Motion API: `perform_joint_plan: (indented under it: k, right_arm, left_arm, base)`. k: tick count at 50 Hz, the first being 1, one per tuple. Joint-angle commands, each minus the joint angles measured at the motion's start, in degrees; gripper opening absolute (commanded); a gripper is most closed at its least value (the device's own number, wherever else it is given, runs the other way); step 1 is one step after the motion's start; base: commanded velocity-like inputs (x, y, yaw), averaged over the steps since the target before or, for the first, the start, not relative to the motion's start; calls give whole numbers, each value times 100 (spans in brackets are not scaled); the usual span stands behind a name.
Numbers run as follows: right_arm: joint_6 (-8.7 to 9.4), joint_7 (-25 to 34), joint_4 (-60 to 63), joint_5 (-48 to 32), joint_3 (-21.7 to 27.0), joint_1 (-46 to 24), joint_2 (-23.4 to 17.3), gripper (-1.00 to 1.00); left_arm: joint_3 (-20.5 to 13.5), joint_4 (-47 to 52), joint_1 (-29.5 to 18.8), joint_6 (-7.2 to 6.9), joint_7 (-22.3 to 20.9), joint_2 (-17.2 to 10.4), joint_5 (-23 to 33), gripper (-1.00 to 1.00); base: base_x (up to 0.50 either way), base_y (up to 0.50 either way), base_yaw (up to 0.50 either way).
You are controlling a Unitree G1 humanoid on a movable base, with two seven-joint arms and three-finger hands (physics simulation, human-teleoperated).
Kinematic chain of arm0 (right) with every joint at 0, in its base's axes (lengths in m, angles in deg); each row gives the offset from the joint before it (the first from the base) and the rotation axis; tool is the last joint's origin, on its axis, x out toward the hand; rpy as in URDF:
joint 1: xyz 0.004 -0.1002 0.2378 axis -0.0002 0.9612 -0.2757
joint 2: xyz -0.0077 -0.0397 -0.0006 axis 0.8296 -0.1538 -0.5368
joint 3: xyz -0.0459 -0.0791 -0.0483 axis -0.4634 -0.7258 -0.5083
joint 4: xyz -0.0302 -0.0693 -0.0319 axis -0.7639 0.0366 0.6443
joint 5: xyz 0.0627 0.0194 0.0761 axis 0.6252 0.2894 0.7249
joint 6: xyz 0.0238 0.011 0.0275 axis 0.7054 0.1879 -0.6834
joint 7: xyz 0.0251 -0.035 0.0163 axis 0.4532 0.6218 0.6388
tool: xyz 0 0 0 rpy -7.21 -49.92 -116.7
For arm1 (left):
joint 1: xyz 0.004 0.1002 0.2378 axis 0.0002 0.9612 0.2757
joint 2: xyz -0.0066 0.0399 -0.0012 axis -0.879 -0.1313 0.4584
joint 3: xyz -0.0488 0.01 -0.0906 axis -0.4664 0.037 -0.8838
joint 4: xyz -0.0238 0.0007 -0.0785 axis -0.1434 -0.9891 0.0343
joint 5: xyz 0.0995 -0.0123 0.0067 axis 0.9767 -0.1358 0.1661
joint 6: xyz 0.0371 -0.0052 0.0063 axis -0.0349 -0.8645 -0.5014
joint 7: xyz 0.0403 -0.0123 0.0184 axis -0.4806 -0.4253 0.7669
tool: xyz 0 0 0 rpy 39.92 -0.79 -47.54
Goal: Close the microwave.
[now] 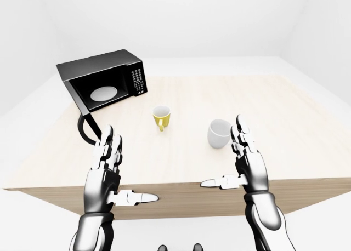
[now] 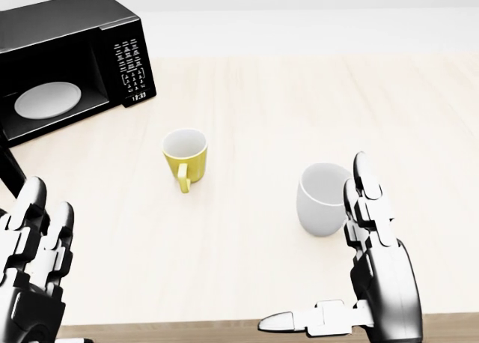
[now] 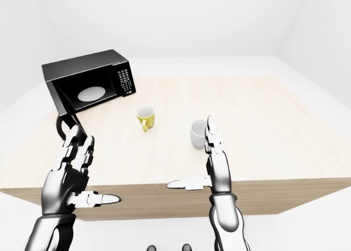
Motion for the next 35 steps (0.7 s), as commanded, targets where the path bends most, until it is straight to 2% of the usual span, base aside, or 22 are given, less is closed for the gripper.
perform_joint_plan:
  k: [1, 14, 35]
  right_arm:
    - [0, -5, -8, -49, -31, 2, 13, 100]
    - [0, 8, -95, -39, -25, -50, 16, 100]
    - [0, -12, -209, -78, -106, -92, 18, 100]
  left_arm:
    - [7, 25, 16, 8, -1, -25, 30, 100]
    - [56, -180, -100, 66, 58, -53, 136, 100]
    - [22, -202, -163, -6, 81, -64, 145, 100]
  base:
    - [0, 50, 0]
    - [0, 50, 0]
    - [0, 50, 0]
